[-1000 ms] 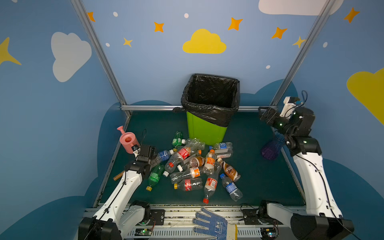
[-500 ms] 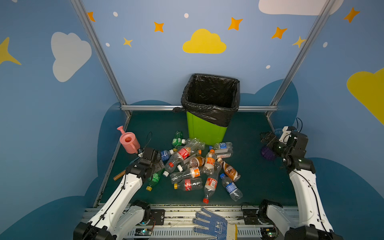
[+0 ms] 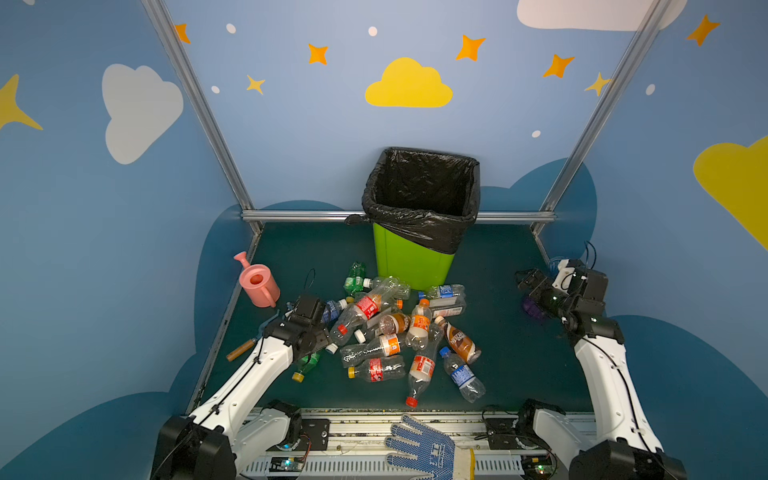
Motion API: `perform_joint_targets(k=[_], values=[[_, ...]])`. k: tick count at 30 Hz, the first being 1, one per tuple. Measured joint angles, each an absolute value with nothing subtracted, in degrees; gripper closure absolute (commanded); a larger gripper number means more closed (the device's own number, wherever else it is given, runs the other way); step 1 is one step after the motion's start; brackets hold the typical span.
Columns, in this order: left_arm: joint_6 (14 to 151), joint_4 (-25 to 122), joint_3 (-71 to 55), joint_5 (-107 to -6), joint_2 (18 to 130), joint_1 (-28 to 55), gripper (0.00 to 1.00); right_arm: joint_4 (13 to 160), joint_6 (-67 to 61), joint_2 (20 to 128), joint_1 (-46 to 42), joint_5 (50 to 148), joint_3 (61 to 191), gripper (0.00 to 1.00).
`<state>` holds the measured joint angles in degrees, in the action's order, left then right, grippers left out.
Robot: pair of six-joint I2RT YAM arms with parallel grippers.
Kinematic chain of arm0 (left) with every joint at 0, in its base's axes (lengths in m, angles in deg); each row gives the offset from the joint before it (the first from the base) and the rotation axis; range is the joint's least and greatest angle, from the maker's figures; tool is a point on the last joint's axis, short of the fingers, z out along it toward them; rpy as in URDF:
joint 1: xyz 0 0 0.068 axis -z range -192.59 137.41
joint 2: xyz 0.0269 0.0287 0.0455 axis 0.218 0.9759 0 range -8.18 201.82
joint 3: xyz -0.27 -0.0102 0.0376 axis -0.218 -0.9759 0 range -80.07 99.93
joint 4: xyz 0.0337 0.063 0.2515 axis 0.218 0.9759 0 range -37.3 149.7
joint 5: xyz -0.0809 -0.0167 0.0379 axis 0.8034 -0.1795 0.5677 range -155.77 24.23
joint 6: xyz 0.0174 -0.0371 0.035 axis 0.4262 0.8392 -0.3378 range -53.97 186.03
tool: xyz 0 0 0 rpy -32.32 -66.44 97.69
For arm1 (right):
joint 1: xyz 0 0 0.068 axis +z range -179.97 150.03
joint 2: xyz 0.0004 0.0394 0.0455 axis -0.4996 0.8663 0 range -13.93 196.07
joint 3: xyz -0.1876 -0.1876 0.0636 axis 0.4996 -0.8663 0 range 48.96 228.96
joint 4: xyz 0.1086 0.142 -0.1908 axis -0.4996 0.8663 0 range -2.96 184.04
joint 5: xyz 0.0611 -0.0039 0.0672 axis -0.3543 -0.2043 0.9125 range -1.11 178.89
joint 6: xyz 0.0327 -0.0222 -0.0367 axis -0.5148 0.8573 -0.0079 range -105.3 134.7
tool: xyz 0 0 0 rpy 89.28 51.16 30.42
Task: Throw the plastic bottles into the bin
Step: 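Close the left gripper on the green soda bottle, then lift the green bottle with the left gripper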
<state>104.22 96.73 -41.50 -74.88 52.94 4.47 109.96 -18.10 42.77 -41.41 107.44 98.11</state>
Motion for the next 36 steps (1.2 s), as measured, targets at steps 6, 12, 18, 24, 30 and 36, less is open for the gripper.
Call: perform_joint_targets(k=[6, 12, 18, 24, 30, 36], values=[[104.33, 96.49, -41.99, -74.79, 55.28, 4.47, 0.19, 109.76, -18.47, 43.08, -41.44, 108.09, 98.11, 0.02], [104.44, 96.25, -42.07, -74.09, 57.93, 4.44, 0.21, 109.56, -18.51, 43.08, -41.61, 108.14, 98.11, 0.02], [104.2, 96.23, -42.05, -73.54, 60.83, 4.44, 0.18, 109.56, -18.49, 43.08, -41.83, 108.16, 98.11, 0.02], [104.18, 96.07, -42.05, -73.02, 62.78, 4.44, 0.17, 109.56, -18.36, 43.08, -42.03, 108.27, 98.08, 0.02], [103.72, 96.14, -41.2, -73.08, 64.4, 4.42, 0.15, 109.56, -18.29, 43.1, -42.27, 108.44, 97.6, 0.02], [102.72, 95.94, -39.54, -73.39, 66.19, 4.4, 0.15, 109.56, -18.25, 43.12, -42.31, 108.53, 97.25, 0.02]])
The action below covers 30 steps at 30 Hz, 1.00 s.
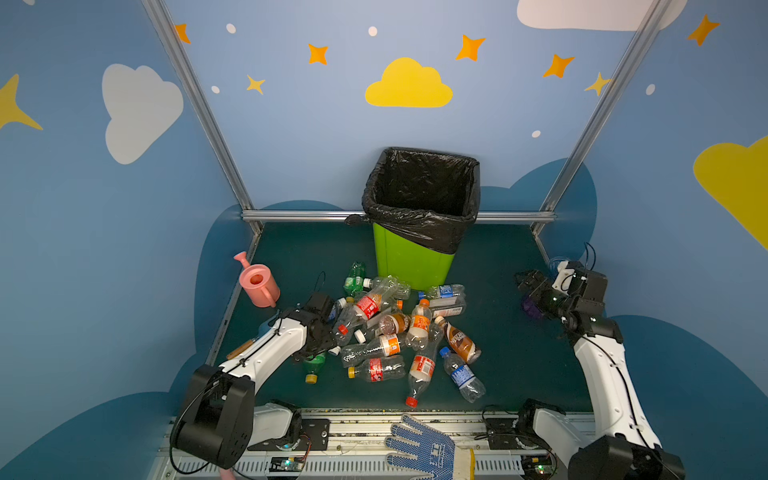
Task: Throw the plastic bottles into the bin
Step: 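Lift the green bottle with the left gripper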
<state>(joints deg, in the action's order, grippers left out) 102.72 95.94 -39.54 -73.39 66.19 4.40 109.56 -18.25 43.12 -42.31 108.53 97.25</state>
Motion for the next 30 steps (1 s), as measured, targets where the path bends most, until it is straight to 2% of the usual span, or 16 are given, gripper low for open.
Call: perform_joint_targets(k=[11, 18, 26, 30], values=[[100.77, 95.57, -39.36, -72.82, 68.75, 4.4, 0.26, 109.56, -17.86, 43.12, -43.25, 108.92, 97.17, 0.02], [99.61, 95.57, -39.36, -71.31, 67.7, 4.4, 0.4, 109.56, -17.84, 43.12, -44.02, 109.12, 96.95, 0.02], [99.5, 95.2, -39.38, -70.35, 66.45, 4.4, 0.45, 109.58, -17.79, 43.08, -45.22, 109.58, 96.84, 0.02], [100.25, 96.01, -39.3, -71.27, 60.85, 4.4, 0.45, 109.63, -17.62, 43.06, -45.94, 109.6, 96.84, 0.02]])
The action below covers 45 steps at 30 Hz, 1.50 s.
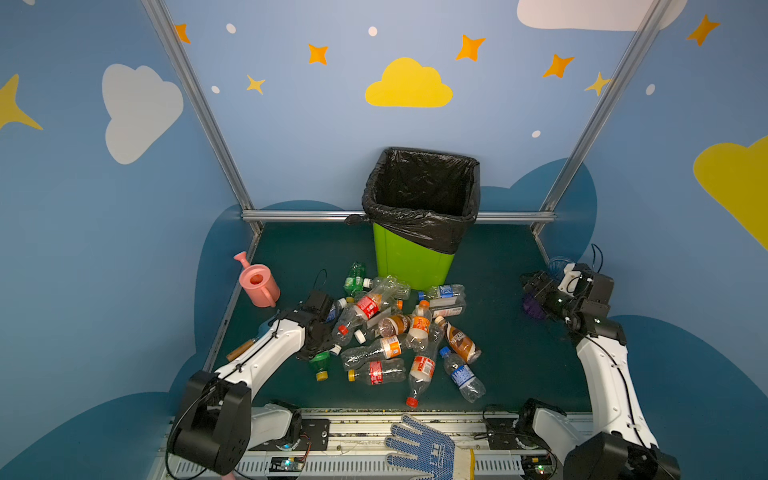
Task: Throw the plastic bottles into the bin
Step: 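Lift the green bottle with the left gripper, then swing the left gripper over the bin and open it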
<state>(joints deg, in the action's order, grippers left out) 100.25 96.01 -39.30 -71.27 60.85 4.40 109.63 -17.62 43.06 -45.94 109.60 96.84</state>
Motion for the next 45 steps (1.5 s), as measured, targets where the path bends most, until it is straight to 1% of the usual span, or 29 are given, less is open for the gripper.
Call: perform_joint_targets(k=[5, 7, 9, 14, 17, 20, 22, 25, 28, 29, 30, 31, 32, 33, 34, 36, 38, 40, 45], values=[[100.86, 97.08, -35.95, -74.61, 48.72, 4.27, 0.45, 109.61, -17.66, 43.04, -47.01, 110.06, 96.84, 0.02], [100.18, 97.19, -32.65, -76.36, 44.11, 3.57, 0.44, 109.58, -17.68, 43.04, -47.4, 110.41, 96.84, 0.02], [98.32, 96.66, -26.55, -78.31, 40.86, 1.62, 0.43, 109.54, -17.88, 43.04, -47.84, 110.8, 96.84, 0.02], [92.68, 89.62, -8.11, -80.93, 41.38, -2.77, 0.41, 109.1, -18.32, 43.04, -48.96, 111.74, 96.84, 0.02], [90.21, 80.93, 2.82, -80.62, 45.03, -3.36, 0.42, 108.82, -18.67, 42.9, -49.48, 112.4, 96.84, 0.02], [90.45, 69.76, 9.68, -78.0, 49.34, -3.56, 0.45, 108.62, -19.26, 42.16, -50.05, 112.84, 96.84, 0.02], [92.11, 63.16, 13.36, -74.68, 53.73, -3.21, 0.43, 108.45, -19.65, 41.42, -50.31, 113.25, 96.84, 0.02], [93.19, 59.24, 23.87, -70.46, 66.12, 1.93, 0.33, 107.81, -19.98, 40.41, -50.55, 113.86, 96.49, 0.02], [91.76, 65.91, 46.97, -65.21, 86.93, 9.14, 0.27, 107.62, -20.26, 39.71, -50.73, 114.58, 95.57, 0.02], [91.59, 69.95, 58.86, -63.03, 96.57, 10.91, 0.23, 107.68, -20.37, 39.65, -50.79, 114.89, 95.37, 0.02], [91.59, 74.02, 69.29, -61.32, 105.09, 12.12, 0.15, 107.84, -20.41, 39.65, -50.9, 115.22, 95.31, 0.02], [91.79, 77.52, 78.34, -59.6, 112.48, 12.95, 0.01, 107.9, -20.41, 39.6, -51.01, 115.52, 95.31, 0.02], [92.27, 79.07, 83.89, -57.67, 118.34, 13.47, 0.0, 107.97, -20.28, 39.47, -51.14, 115.81, 95.31, 0.02], [92.9, 80.23, 83.67, -56.41, 120.46, 13.67, 0.0, 108.14, -20.15, 39.21, -51.27, 116.07, 95.31, 0.02], [93.12, 80.62, 80.63, -55.69, 120.59, 13.67, 0.0, 108.38, -19.98, 38.84, -51.4, 116.2, 95.31, 0.02], [92.6, 79.9, 70.73, -56.01, 117.09, 13.69, 0.0, 108.86, -19.76, 37.79, -51.73, 116.46, 95.31, 0.02], [91.04, 78.65, 63.87, -57.26, 112.28, 13.8, 0.0, 109.12, -19.74, 36.76, -52.02, 116.75, 95.31, 0.02], [89.25, 77.87, 62.25, -57.83, 108.02, 14.1, 0.0, 109.15, -19.78, 36.06, -52.06, 117.16, 95.11, 0.02], [84.27, 73.67, 63.06, -58.85, 95.69, 16.38, 0.0, 109.23, -20.26, 35.69, -52.06, 118.23, 92.84, 0.02]])
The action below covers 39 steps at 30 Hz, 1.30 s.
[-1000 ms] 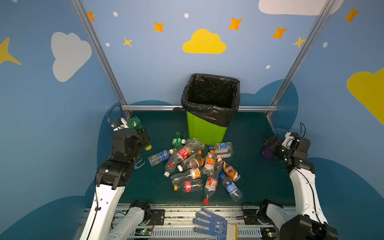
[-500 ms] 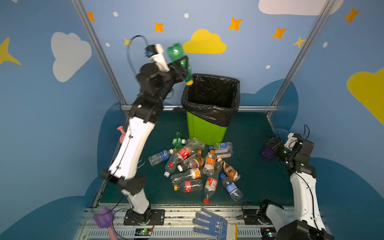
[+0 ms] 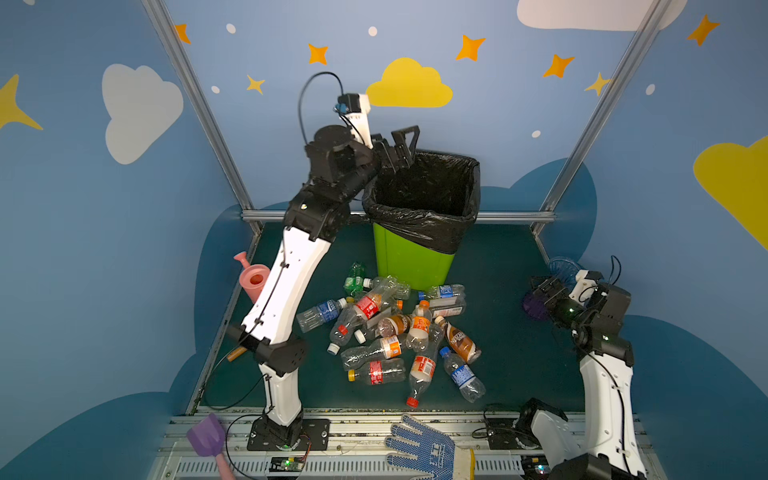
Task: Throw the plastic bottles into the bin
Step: 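Swing the left gripper over the bin and open it, then lower the left gripper back down to the bottle pile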
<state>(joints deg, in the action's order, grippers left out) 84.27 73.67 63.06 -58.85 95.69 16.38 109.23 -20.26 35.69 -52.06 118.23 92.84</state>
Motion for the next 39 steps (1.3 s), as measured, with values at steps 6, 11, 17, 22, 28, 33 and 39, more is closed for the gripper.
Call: perform_joint_targets(k=[6, 11, 17, 22, 28, 33, 39], values=[[80.12, 63.88, 42.51, -61.13, 78.86, 17.95, 0.0, 111.14, -20.92, 35.06, -51.82, 119.3, 90.41, 0.04], [78.85, 61.41, 19.06, -66.61, 71.89, 17.8, 0.0, 113.26, -20.44, 33.68, -50.46, 119.55, 89.97, 0.04], [78.89, 66.46, -1.7, -72.08, 65.82, 17.8, 0.0, 113.91, -20.7, 32.5, -47.64, 119.28, 88.44, 0.04], [80.84, 70.63, -13.79, -78.59, 53.82, 16.36, 0.0, 113.82, -20.92, 33.24, -42.7, 117.97, 88.03, 0.04], [89.14, 76.4, -24.28, -81.83, 48.92, 6.98, 0.0, 112.14, -21.55, 36.48, -37.55, 115.74, 88.03, 0.04], [95.26, 79.16, -33.96, -79.53, 47.96, -0.54, 0.0, 109.32, -23.85, 40.37, -33.96, 114.32, 88.01, 0.04], [95.42, 80.62, -35.3, -78.02, 49.23, -3.1, 0.0, 105.54, -26.38, 44.22, -30.7, 113.32, 87.29, 0.04]])
